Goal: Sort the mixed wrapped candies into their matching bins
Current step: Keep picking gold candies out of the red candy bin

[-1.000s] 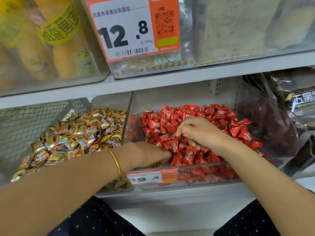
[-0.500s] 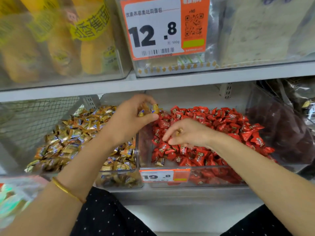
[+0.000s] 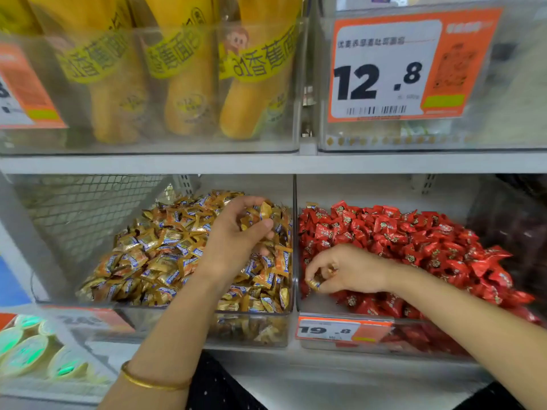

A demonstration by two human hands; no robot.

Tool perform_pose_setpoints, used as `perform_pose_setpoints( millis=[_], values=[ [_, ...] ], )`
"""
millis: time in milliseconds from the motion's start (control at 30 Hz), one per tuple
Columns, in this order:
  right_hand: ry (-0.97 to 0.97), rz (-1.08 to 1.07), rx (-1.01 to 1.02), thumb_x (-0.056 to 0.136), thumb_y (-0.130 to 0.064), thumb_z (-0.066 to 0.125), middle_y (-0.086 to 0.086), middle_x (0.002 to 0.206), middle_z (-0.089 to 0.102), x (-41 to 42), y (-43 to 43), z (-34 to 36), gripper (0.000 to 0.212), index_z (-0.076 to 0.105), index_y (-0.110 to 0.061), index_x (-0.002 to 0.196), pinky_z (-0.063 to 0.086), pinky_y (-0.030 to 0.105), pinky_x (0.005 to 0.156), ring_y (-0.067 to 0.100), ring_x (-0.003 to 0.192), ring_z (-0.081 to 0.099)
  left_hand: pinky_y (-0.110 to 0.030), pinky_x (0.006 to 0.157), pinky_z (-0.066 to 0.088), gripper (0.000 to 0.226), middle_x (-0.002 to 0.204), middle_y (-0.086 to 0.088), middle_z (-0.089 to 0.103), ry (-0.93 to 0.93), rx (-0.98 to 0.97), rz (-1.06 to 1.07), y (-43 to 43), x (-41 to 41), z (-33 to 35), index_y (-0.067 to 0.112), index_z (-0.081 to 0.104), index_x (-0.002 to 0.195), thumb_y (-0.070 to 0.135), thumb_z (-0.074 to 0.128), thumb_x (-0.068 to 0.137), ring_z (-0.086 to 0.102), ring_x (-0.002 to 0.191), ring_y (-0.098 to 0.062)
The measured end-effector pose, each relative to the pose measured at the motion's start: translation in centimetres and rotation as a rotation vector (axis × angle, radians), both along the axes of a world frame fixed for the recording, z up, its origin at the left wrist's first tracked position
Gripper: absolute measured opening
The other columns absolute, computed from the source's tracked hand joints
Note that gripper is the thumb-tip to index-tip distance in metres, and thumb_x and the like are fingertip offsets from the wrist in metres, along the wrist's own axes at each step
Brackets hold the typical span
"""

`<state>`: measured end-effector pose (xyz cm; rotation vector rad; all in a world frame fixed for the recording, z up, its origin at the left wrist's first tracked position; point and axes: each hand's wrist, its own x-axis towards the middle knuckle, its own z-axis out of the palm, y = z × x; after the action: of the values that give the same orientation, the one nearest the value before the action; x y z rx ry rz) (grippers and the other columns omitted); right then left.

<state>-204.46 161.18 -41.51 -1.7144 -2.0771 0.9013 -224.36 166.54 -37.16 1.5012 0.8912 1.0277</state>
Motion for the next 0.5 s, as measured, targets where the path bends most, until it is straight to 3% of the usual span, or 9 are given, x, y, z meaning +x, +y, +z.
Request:
perform_pose_setpoints(
  millis=[100,167,233,300,367,400,467,500],
  values=[
    [0.584,-0.333,-0.023,0.084,-0.006,0.066,0.000,0.063,0.047,0.8,-1.0,3.8,0.018,0.064,-0.008,0.102,0.026,0.019,0.039,0.009,0.047,0.036,-0.025,0.048,0.047,0.027,0.072,0.000,0.068,-0.024,-0.041,-0.005,0.0,-0.8,0.4,0.025,0.056,0.107,0.007,0.062,0.087,0.058,0.051,-0.016],
    [0.762,-0.407,-0.007,0.087,-0.005,0.062,-0.005,0.059,0.048,0.1,-0.6,6.0,0.020,0.060,-0.009,0.106,0.024,0.018,0.042,0.006,0.046,0.036,-0.026,0.048,0.044,0.026,0.072,0.000,0.065,0.017,0.040,0.111,0.4,-1.3,0.4,0.026,0.056,0.109,0.011,0.063,0.088,0.056,0.048,-0.015],
    [0.760,-0.406,0.000,0.088,-0.004,0.061,-0.004,0.062,0.050,-2.1,1.3,7.6,0.021,0.057,-0.009,0.108,0.027,0.018,0.043,0.005,0.048,0.039,-0.031,0.065,0.050,0.031,0.086,0.005,0.057,0.233,0.289,0.268,1.4,-1.8,0.2,0.027,0.056,0.114,0.014,0.063,0.087,0.059,0.072,-0.020],
    [0.591,-0.365,0.011,0.088,-0.011,0.063,0.000,0.071,0.053,-5.0,3.6,8.8,0.018,0.059,-0.009,0.105,0.037,0.017,0.047,0.007,0.056,0.045,-0.028,0.092,0.041,0.042,0.109,0.001,0.050,0.457,0.434,0.336,2.3,-2.2,0.1,0.024,0.054,0.124,0.014,0.065,0.085,0.051,0.106,-0.023],
    [0.431,-0.297,-0.030,0.089,-0.021,0.062,0.004,0.091,0.060,-7.2,5.3,9.5,0.023,0.060,-0.006,0.107,0.049,0.022,0.071,0.010,0.077,0.055,-0.033,0.105,0.030,0.060,0.133,-0.007,0.043,0.565,0.439,0.312,3.1,-2.5,-0.1,0.023,0.044,0.137,0.016,0.067,0.082,0.038,0.125,-0.025],
    [0.415,-0.287,-0.066,0.091,-0.022,0.059,0.004,0.108,0.060,-7.6,5.6,9.5,0.031,0.057,-0.004,0.115,0.048,0.023,0.083,0.011,0.093,0.058,-0.039,0.110,0.028,0.069,0.142,-0.007,0.038,0.582,0.412,0.274,3.3,-2.7,-0.2,0.024,0.035,0.142,0.017,0.067,0.081,0.033,0.132,-0.026],
    [0.491,-0.341,-0.086,0.094,-0.014,0.054,0.008,0.137,0.047,-7.4,5.1,9.5,0.044,0.042,-0.001,0.135,0.046,0.016,0.087,0.018,0.120,0.052,-0.044,0.113,0.024,0.079,0.150,-0.001,0.030,0.549,0.350,0.208,3.0,-3.2,-0.1,0.028,0.023,0.147,0.013,0.063,0.081,0.026,0.138,-0.022],
    [0.555,-0.369,-0.047,0.095,-0.007,0.052,0.012,0.141,0.044,-6.8,4.6,9.2,0.043,0.041,0.001,0.136,0.047,0.013,0.083,0.022,0.123,0.051,-0.041,0.114,0.023,0.078,0.151,0.001,0.029,0.528,0.343,0.200,2.7,-3.5,0.0,0.028,0.021,0.148,0.009,0.060,0.082,0.026,0.138,-0.020]
  ],
)
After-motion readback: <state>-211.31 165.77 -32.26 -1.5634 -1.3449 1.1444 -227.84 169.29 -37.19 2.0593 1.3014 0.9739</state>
